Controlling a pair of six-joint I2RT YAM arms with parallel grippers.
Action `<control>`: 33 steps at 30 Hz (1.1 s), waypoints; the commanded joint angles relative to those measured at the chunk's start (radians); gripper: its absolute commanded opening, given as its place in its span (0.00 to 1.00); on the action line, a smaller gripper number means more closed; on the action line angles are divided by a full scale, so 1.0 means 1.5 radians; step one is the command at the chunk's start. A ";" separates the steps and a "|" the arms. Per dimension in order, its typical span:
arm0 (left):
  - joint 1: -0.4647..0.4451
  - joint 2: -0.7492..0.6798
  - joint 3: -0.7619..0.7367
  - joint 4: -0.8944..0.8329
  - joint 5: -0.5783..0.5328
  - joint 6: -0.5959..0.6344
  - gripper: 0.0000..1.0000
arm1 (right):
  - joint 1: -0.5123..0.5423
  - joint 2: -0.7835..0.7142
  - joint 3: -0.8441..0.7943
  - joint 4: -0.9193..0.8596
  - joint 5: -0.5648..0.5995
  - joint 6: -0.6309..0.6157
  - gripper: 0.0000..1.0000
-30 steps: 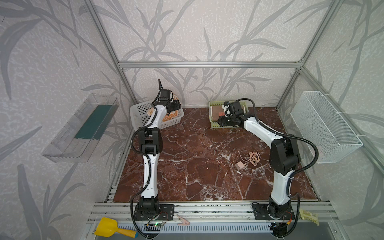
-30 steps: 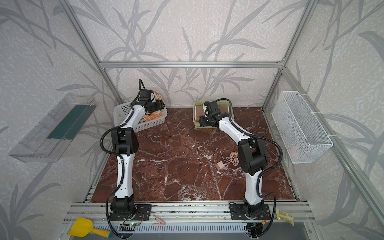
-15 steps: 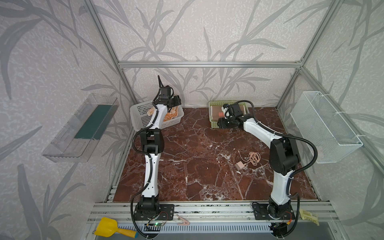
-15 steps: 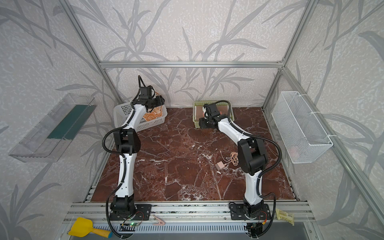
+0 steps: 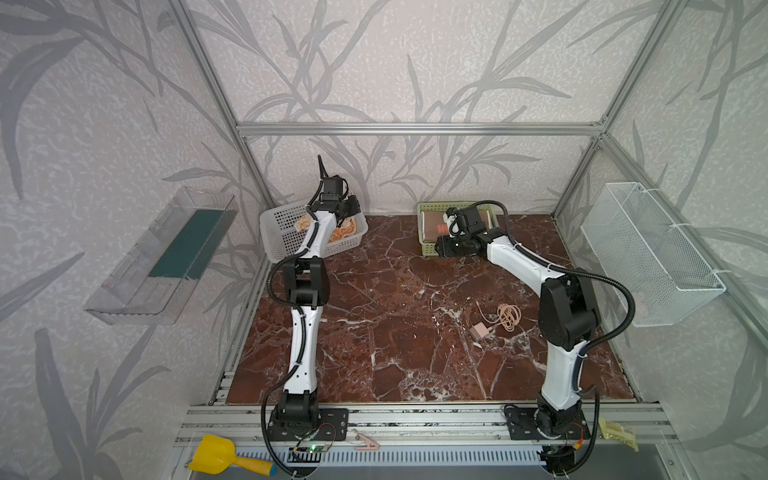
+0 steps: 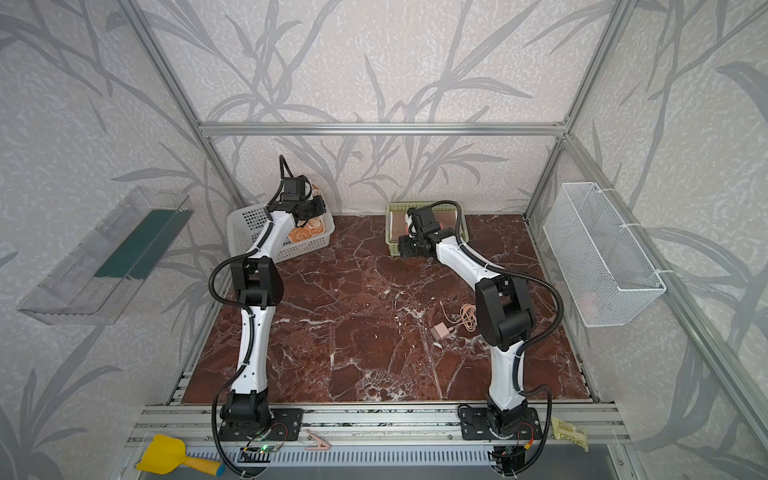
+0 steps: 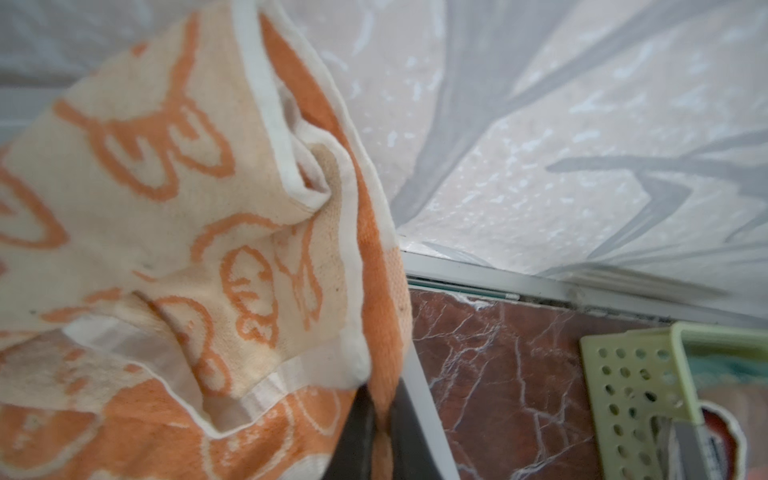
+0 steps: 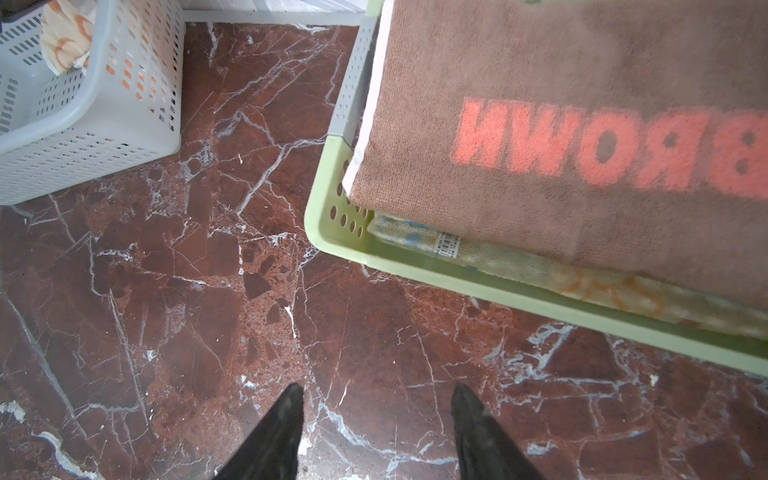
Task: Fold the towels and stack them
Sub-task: 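Lift the orange bunny towel out with the left gripper and drop it on the table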
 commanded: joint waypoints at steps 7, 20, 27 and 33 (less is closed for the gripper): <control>0.014 -0.059 -0.012 -0.018 0.013 0.008 0.00 | 0.003 -0.030 -0.005 -0.010 0.006 0.001 0.57; 0.012 -0.355 -0.071 -0.059 0.066 0.066 0.00 | 0.020 -0.180 -0.059 -0.030 0.030 0.001 0.57; -0.126 -0.521 -0.061 -0.121 0.015 0.172 0.00 | 0.041 -0.327 -0.136 -0.036 0.043 0.013 0.57; -0.204 -0.640 -0.195 -0.042 0.060 0.027 0.00 | 0.057 -0.429 -0.177 -0.066 0.045 0.019 0.57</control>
